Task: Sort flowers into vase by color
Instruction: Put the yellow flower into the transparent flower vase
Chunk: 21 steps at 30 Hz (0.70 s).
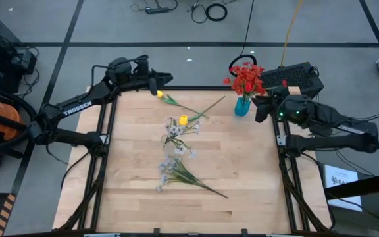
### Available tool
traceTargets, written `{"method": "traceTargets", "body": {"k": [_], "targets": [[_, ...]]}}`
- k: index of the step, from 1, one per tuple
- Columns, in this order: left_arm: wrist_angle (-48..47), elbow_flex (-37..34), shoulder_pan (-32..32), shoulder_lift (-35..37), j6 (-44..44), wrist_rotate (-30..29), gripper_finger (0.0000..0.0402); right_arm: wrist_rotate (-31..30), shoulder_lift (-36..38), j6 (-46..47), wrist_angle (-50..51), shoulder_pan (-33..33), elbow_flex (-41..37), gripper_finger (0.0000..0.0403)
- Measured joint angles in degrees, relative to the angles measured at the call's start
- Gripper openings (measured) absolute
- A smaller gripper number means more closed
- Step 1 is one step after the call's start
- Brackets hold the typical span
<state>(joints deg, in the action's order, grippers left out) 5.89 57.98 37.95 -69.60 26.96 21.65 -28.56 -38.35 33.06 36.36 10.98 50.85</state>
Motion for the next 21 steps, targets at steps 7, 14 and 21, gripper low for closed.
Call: {"method": "traceTargets", "body": {"k": [7, 14, 21], "targets": [[-1.2, 0.0, -0.3, -0.1, -0.4, -4.9, 0.0148, 5.2, -7.8, 5.5, 16.7, -4.0, 6.5, 0.0009], [-4.5, 0.0, -1.8, -0.8, 0.0, -14.1, 0.0148, 13.7, -14.9, 9.6, 19.7, -7.0, 6.8, 0.0006], [-5.7, 0.0, -2.3, -5.0, 10.5, -22.2, 0.0148, 13.8, -18.8, 9.7, 20.7, -7.8, 6.8, 0.0003]]}}
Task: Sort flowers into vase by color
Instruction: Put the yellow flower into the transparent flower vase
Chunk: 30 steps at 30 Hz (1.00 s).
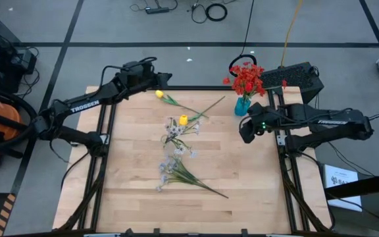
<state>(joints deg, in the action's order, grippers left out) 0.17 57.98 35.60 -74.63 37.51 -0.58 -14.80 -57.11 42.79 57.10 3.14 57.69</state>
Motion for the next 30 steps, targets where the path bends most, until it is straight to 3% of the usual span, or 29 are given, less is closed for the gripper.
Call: {"method": "traceTargets", "body": {"k": [5, 14, 22, 30], "targets": [[-2.4, 0.2, 0.0, -4.3, 6.3, -0.4, 0.0148, -0.1, -0.7, -0.3, 0.0, 0.0, 0.0, 0.0001], [-19.0, 6.5, 3.0, -14.0, 13.4, 0.1, 0.0148, -0.6, -0.7, -1.6, 0.0, 0.0, 0.0, 0.0], [-22.1, 9.5, 8.5, -23.9, 20.9, 14.2, 0.0148, -0.6, -0.7, -1.9, 0.0, 0.0, 0.0, 0.0], [-22.1, 9.9, 11.7, -29.4, 30.1, 19.3, 0.0148, -2.4, -0.7, -3.9, -0.2, -0.2, 0.0, 0.0]]}}
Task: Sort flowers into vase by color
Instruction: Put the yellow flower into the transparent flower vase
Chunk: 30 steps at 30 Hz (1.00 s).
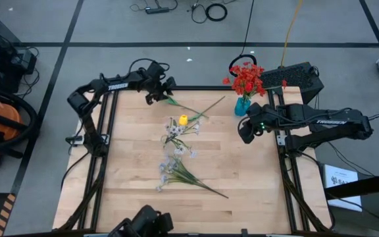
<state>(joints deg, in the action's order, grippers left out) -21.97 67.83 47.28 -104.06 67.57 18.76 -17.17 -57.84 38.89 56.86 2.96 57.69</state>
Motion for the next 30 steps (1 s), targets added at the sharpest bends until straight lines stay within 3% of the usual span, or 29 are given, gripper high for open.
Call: {"method": "traceTargets", "body": {"k": [5, 19, 30], "targets": [[0.2, 0.0, 1.6, -1.7, 5.4, 2.0, 0.0148, -0.6, 0.0, -2.5, 0.0, -0.1, 0.0, 0.0], [-4.4, 0.0, 3.0, -3.0, 13.2, 0.2, 0.0137, -0.7, 0.0, -10.3, 0.0, -0.1, 0.0, 0.0], [1.2, 0.8, 2.5, -9.6, 17.7, 2.6, 0.0136, -0.7, 0.0, -12.5, 0.0, -0.1, 0.0, 0.0]]}}
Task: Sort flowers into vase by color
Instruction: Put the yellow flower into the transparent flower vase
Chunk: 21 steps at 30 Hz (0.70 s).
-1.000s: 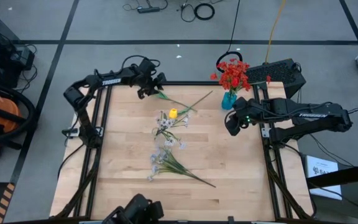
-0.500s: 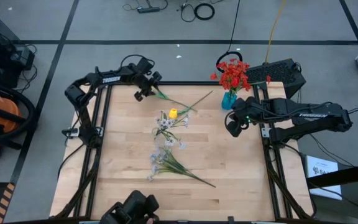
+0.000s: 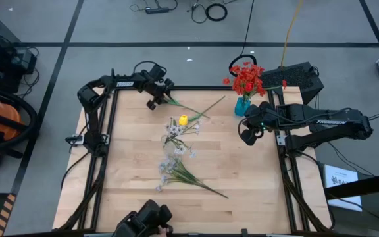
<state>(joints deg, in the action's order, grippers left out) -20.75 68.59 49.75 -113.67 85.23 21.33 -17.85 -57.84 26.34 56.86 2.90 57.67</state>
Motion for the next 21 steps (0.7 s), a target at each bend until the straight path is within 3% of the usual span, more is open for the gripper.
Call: {"method": "traceTargets", "body": {"k": [9, 12, 17, 21], "targets": [[-1.2, 0.2, 0.1, -2.8, -2.1, 3.6, 0.0131, 0.0, 0.0, -1.1, 0.0, 0.0, 0.0, 0.0], [-3.0, 0.3, 0.6, -2.9, -4.1, 5.2, 0.0104, 0.0, 0.0, -1.1, 0.0, 0.0, 0.0, 0.0], [-6.6, 0.1, 1.6, -3.0, -10.2, 8.2, 0.0017, 0.0, 0.0, -1.1, 0.0, 0.0, 0.0, 0.0], [-7.2, 0.0, 2.2, -2.5, -14.3, 9.6, 0.0008, 0.0, 0.0, -0.7, 0.0, 0.0, 0.0, 0.0]]}}
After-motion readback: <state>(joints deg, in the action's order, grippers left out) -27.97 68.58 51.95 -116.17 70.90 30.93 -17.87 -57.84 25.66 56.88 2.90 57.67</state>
